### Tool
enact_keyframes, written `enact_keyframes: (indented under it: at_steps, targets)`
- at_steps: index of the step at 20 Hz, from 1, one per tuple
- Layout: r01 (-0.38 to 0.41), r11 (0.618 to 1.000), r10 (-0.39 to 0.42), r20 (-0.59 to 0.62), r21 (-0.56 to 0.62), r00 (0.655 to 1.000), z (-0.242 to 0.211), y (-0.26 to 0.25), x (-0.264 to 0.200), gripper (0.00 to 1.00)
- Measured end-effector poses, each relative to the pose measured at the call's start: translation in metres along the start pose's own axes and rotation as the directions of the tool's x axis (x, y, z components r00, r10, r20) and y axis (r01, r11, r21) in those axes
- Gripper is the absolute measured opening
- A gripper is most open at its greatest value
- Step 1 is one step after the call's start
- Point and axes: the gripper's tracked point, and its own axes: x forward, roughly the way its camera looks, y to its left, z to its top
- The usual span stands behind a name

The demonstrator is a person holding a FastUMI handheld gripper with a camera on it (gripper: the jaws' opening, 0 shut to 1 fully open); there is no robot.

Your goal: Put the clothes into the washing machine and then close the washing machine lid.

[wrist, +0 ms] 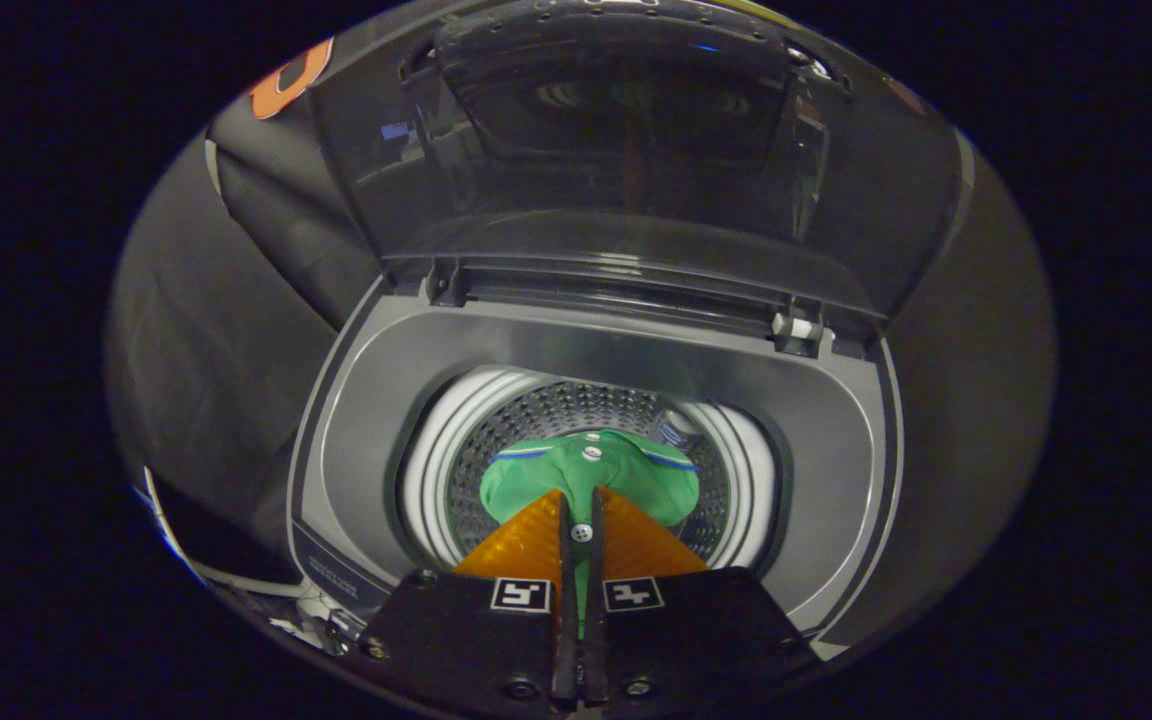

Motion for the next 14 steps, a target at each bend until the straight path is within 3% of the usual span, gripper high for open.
enact_keyframes:
  at_steps: [1,2,4,14]
  targets:
    - [0.009,1.000,-0.009,-0.041,-0.009,0.999,-0.009,-0.003,0.002,0.06]
    - [0.021,1.000,-0.023,-0.094,-0.022,0.995,-0.020,-0.006,0.000,0.34]
    - [0.057,0.998,-0.059,-0.058,-0.034,0.997,-0.019,-0.014,0.003,0.91]
    - [0.030,0.999,-0.030,-0.011,-0.037,0.999,-0.002,-0.006,-0.027,0.88]
